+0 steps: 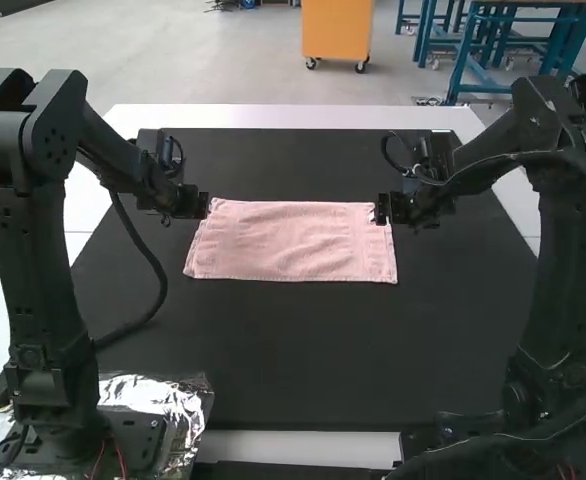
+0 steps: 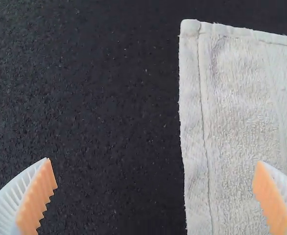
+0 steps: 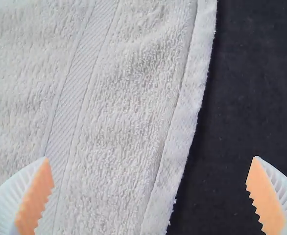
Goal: Fold the towel.
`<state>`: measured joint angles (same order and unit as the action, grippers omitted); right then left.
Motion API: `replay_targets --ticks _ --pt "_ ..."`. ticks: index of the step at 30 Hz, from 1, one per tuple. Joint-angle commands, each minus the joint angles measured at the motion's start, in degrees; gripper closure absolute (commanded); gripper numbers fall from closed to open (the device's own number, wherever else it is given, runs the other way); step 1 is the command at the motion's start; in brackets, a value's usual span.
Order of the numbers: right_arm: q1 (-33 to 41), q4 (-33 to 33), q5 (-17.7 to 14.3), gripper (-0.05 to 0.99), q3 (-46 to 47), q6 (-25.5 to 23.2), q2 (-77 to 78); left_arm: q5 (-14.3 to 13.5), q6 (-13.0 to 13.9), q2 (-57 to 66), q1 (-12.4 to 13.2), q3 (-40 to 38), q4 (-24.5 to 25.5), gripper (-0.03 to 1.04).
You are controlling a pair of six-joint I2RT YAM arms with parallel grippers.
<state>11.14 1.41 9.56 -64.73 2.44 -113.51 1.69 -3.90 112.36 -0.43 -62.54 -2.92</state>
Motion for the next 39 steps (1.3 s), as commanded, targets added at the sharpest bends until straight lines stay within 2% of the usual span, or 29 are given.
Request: replay_targets --ticks 1,13,17,26,27,28,29,30,31,33,39 --pt "-0.1 0.3 -1.1 0.02 -3.5 2.0 -2.1 -0.3 1.4 1.6 -1.0 -3.4 -0.9 0.07" --pt "0.4 0.1 -3.1 0.03 -11.3 3.1 -10.0 -0.7 1.6 8.8 -1.2 -9.6 -0.7 0.07" --pt "0.4 -0.6 -3.7 0.02 -14.3 3.4 -12.9 -0.8 1.8 10.9 -2.0 -11.1 -0.7 0.07" --pt "0.7 -2.2 -4.1 0.03 -17.8 4.9 -16.0 -0.9 2.2 12.5 -3.3 -12.0 3.4 0.08" --pt "0.8 -2.3 -4.1 0.06 -17.6 5.0 -16.0 -0.9 2.2 12.6 -3.3 -11.8 3.7 0.12" --pt "0.9 -2.7 -4.1 0.14 -17.5 5.3 -16.0 -0.9 2.2 12.9 -3.3 -11.9 4.1 0.20" --pt "0.9 -3.2 -4.0 0.40 -17.4 5.6 -15.9 -0.7 2.2 13.2 -3.1 -11.8 4.5 0.33" --pt "0.8 -3.3 -3.5 0.82 -17.0 5.7 -16.0 -0.2 2.2 13.6 -3.0 -11.8 4.8 0.62" --pt "0.6 -3.3 -2.7 0.95 -16.8 5.8 -15.9 0.2 2.2 13.8 -2.8 -11.7 4.3 0.95" --pt "0.3 -4.2 -0.3 0.96 -16.7 6.0 -15.8 3.0 2.2 13.7 -2.4 -11.3 3.7 0.99" --pt "-0.1 -4.6 -0.2 0.96 -17.3 6.4 -13.2 6.5 2.2 10.0 -1.1 -11.5 2.6 0.99"
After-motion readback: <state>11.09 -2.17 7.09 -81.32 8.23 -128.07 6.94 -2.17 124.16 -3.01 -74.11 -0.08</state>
